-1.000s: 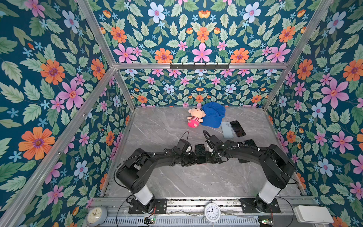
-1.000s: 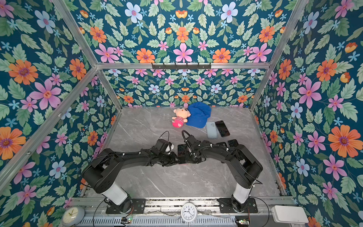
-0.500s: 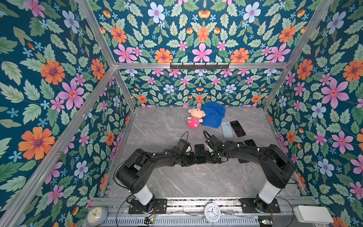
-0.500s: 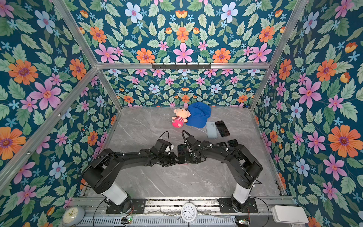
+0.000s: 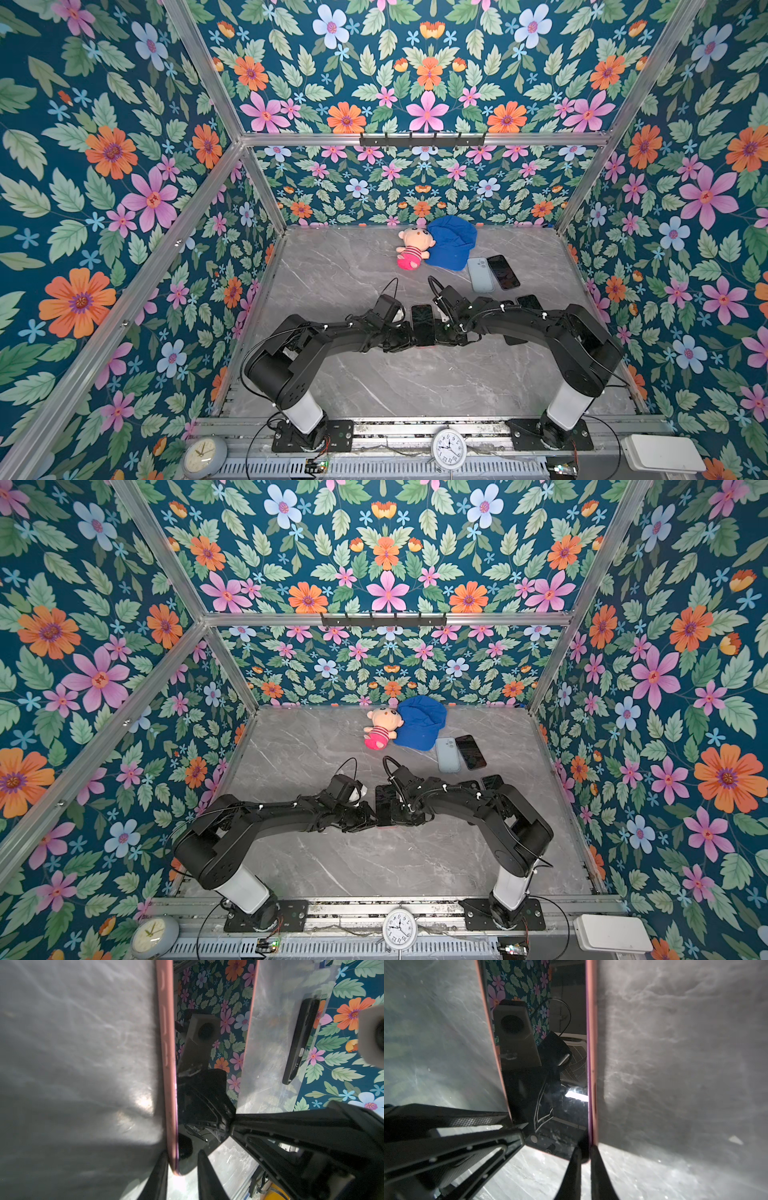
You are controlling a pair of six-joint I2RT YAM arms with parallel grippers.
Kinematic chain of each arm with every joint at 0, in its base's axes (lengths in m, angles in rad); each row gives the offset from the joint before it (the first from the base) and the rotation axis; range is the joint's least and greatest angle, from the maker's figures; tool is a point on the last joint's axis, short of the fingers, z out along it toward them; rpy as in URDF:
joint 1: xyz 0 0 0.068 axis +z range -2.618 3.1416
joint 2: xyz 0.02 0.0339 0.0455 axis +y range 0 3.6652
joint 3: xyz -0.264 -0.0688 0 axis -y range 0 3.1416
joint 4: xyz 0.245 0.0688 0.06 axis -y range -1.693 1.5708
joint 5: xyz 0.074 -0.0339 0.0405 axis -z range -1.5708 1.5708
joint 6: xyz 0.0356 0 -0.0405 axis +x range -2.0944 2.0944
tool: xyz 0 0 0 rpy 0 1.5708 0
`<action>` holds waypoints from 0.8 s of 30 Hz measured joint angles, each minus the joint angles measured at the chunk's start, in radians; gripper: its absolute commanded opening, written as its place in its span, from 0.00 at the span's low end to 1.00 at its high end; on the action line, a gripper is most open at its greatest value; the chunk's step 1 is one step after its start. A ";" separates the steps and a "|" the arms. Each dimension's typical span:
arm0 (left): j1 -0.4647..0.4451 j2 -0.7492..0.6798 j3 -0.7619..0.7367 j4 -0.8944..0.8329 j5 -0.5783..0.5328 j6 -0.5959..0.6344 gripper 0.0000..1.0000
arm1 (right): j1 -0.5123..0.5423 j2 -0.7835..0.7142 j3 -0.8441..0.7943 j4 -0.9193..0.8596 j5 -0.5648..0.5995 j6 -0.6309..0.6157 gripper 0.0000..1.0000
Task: Put the phone into the phone case
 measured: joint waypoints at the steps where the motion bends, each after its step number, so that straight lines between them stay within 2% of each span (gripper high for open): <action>1: -0.001 -0.006 0.000 -0.008 0.001 0.000 0.29 | 0.003 -0.013 0.000 -0.012 -0.001 -0.002 0.19; 7: -0.002 -0.041 0.034 -0.130 0.016 0.048 0.38 | 0.004 -0.056 0.018 -0.036 0.019 -0.021 0.30; 14: -0.002 -0.006 0.058 -0.187 0.048 0.063 0.41 | -0.007 -0.029 0.013 -0.037 0.019 -0.027 0.40; 24: -0.008 0.028 0.060 -0.140 0.077 0.051 0.29 | -0.017 0.013 -0.001 -0.005 -0.027 -0.027 0.37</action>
